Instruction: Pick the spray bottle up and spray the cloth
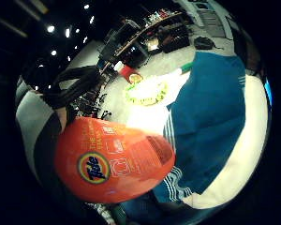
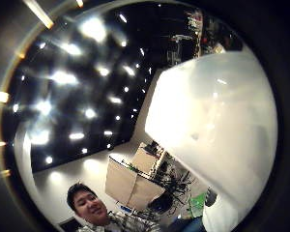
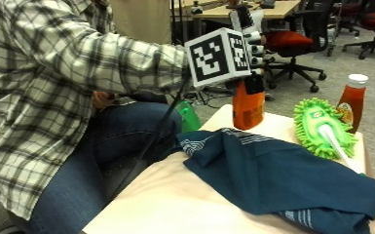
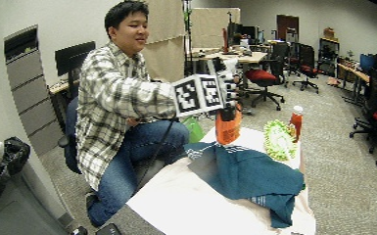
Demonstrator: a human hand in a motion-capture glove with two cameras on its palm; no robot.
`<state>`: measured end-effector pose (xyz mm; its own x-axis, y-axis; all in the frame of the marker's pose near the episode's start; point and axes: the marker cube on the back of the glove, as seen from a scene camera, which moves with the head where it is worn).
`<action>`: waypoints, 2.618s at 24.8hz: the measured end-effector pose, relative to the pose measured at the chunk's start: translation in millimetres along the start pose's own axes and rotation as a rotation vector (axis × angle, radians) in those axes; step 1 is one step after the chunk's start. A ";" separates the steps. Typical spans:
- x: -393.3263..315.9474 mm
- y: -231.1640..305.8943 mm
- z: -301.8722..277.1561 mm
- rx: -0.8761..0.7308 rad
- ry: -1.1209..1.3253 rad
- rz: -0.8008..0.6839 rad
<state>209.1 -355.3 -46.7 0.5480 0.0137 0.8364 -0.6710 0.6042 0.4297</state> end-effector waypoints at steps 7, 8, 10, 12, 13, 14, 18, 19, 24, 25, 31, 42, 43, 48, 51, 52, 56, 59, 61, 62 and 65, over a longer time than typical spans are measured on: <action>30.0 -2.0 69.2 -0.061 -0.038 0.034; 34.5 -2.3 74.6 -0.060 -0.039 0.040; 43.3 -2.8 82.3 -0.057 -0.033 0.051; 50.2 -3.7 86.3 -0.057 -0.024 0.057; 52.7 -4.3 87.3 -0.058 -0.020 0.057; 54.5 -5.1 87.8 -0.061 -0.017 0.056; 60.3 -7.3 88.6 -0.079 0.007 0.047; 61.6 -7.3 88.5 -0.086 0.012 0.047; 63.9 -6.0 84.8 -0.139 0.049 0.046; 64.0 -4.8 83.6 -0.156 0.058 0.045; 61.7 -0.5 74.5 -0.233 0.071 0.049; 64.4 10.8 55.9 -0.357 0.269 0.057; 65.3 11.4 52.6 -0.361 0.298 0.056; 67.2 11.5 37.1 -0.358 0.394 0.052; 66.4 14.2 24.4 -0.364 0.460 0.046; 65.8 16.4 17.8 -0.371 0.489 0.039; 64.2 33.8 -27.0 -0.411 0.666 -0.025; 64.7 55.9 -81.4 -0.443 0.873 -0.101; 63.9 74.4 -119.2 -0.460 0.983 -0.128; 63.1 85.1 -136.8 -0.468 1.024 -0.134; 59.3 125.2 -182.2 -0.489 1.101 -0.146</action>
<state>248.6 -133.7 -5.3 0.8935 0.4464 -0.0482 -0.4382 0.8904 0.1231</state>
